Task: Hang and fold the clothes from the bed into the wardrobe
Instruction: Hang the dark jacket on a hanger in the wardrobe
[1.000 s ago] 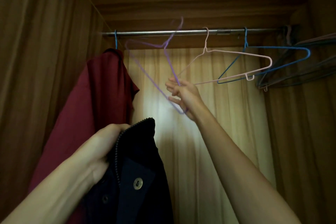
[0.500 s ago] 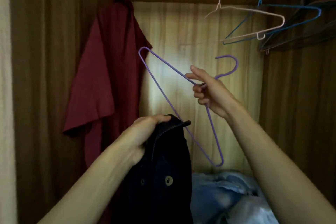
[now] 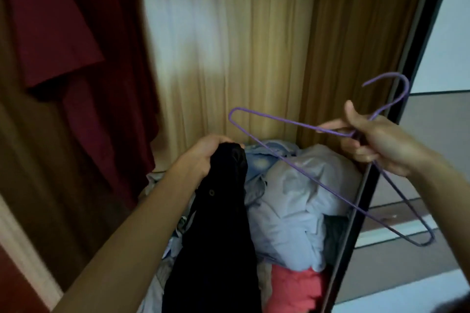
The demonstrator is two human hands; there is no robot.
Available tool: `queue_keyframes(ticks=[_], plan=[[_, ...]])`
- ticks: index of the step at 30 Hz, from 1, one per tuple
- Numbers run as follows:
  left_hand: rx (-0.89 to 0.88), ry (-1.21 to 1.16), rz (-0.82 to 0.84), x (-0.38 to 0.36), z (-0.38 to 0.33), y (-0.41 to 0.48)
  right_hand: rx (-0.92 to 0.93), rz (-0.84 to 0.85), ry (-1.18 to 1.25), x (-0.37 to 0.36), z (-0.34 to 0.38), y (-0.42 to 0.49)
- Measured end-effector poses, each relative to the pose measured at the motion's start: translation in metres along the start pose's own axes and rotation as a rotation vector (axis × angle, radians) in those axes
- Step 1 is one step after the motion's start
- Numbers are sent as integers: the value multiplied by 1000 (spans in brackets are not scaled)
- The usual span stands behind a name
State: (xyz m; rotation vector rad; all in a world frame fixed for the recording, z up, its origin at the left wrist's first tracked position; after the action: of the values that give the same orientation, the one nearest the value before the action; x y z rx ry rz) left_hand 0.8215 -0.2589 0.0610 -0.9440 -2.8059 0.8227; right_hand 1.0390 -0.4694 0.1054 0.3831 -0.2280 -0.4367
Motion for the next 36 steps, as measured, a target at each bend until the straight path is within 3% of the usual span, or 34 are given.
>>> queue_keyframes(ticks=[7, 16, 20, 24, 28, 31, 36], plan=[[99, 131, 12, -58, 48, 21, -151, 20, -96, 66, -56, -117], [23, 717, 19, -193, 109, -7, -308, 15, -219, 78, -105, -190], [-16, 833, 108, -236, 138, -21, -298, -74, -159, 71, -136, -222], [-109, 907, 160, -269, 158, -39, -199, -31, -296, 76, -147, -251], [-100, 910, 70, -272, 167, -49, -171, -95, -241, 120, -143, -284], [-99, 1090, -13, -280, 182, -58, -172, -173, -116, 150, -146, -306], [-129, 1190, 149, -320, 210, -81, -253, -174, -115, 132, -163, -316]])
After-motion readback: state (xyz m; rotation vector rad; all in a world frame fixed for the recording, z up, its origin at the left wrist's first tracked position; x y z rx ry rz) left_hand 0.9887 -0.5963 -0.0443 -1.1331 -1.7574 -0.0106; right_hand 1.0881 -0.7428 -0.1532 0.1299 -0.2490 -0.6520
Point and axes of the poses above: each hand's wrist, its own y-axis towards the middle knuckle, its own x-axis out of the back of the hand, z = x × y, the point moved 2 cm from there along y, towards the middle knuckle, and after that the axes turned 14 degrees about x, right-handed, at the moved point
